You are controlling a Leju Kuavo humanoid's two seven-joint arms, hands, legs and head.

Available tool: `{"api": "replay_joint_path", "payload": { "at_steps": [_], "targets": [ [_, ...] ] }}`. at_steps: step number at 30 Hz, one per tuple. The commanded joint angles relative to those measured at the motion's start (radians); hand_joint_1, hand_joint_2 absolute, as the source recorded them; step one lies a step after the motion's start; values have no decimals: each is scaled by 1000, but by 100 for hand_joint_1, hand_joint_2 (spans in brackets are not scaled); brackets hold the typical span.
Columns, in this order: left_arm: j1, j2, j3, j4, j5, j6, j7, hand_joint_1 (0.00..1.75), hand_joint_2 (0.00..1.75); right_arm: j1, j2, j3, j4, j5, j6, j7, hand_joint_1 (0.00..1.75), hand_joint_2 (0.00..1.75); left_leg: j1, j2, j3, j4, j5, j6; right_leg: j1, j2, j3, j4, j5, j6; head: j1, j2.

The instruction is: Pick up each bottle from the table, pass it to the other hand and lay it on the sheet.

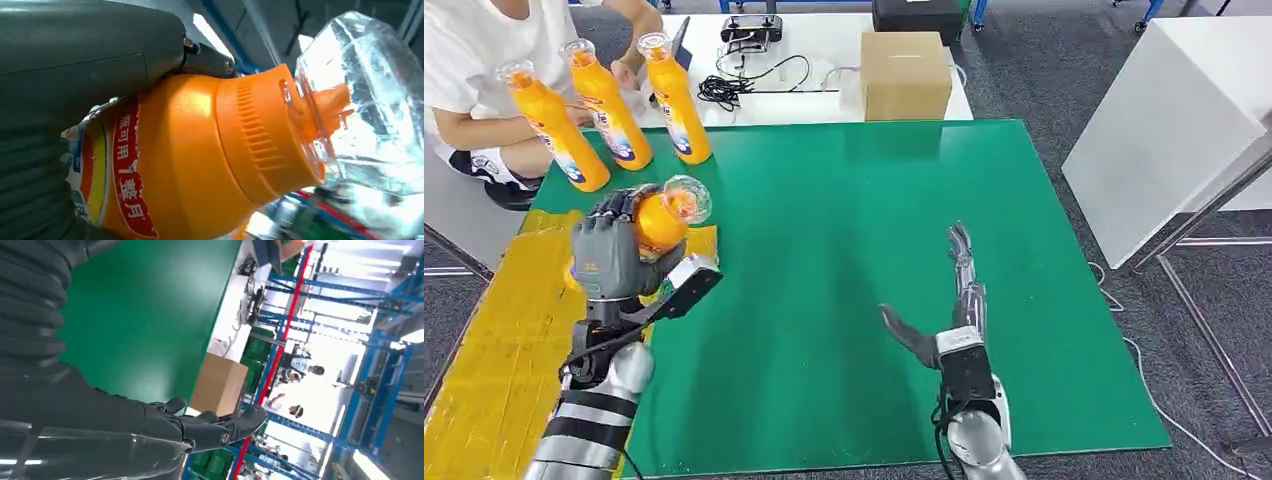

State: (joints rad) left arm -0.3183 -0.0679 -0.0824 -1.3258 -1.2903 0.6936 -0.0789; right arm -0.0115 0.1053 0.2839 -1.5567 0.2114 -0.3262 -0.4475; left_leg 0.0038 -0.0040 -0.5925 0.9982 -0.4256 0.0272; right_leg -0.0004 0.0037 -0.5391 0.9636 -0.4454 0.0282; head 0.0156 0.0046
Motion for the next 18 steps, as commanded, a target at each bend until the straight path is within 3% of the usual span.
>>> {"api": "replay_joint_path", "payload": {
  "at_steps": [1,5,13,14,15,18],
  "targets": [
    [-219,103,-48,486,-66,-21,172,175,175,-12,-3,-58,-40,-22,49,12,0,175,1,-4,6,-1,0,-2,1,-4,7,-1,-2,-1,-1,0],
    [-275,110,-42,707,-44,-21,193,175,175,-43,-2,-21,8,-10,56,24,0,175,0,-1,4,-2,1,-1,0,-1,4,-1,0,0,0,0],
    [-289,114,-77,868,-82,0,212,175,175,-80,-14,28,62,-4,66,39,0,175,1,2,5,-2,-1,-2,0,1,6,-2,-1,0,0,0],
    [-292,112,-67,888,-73,4,211,98,175,-84,-16,34,68,-4,69,42,0,175,1,2,4,-1,0,-2,1,1,5,-1,0,0,0,0],
    [-292,112,-67,888,-73,4,211,2,175,-84,-16,34,68,-4,69,42,0,175,0,1,3,-1,0,-1,0,1,4,-1,0,0,0,0],
    [-268,105,-31,900,-4,5,134,0,175,-87,-20,50,80,-4,75,49,0,175,0,3,6,-2,-1,-2,1,3,6,-2,0,0,0,0]
  ]
}}
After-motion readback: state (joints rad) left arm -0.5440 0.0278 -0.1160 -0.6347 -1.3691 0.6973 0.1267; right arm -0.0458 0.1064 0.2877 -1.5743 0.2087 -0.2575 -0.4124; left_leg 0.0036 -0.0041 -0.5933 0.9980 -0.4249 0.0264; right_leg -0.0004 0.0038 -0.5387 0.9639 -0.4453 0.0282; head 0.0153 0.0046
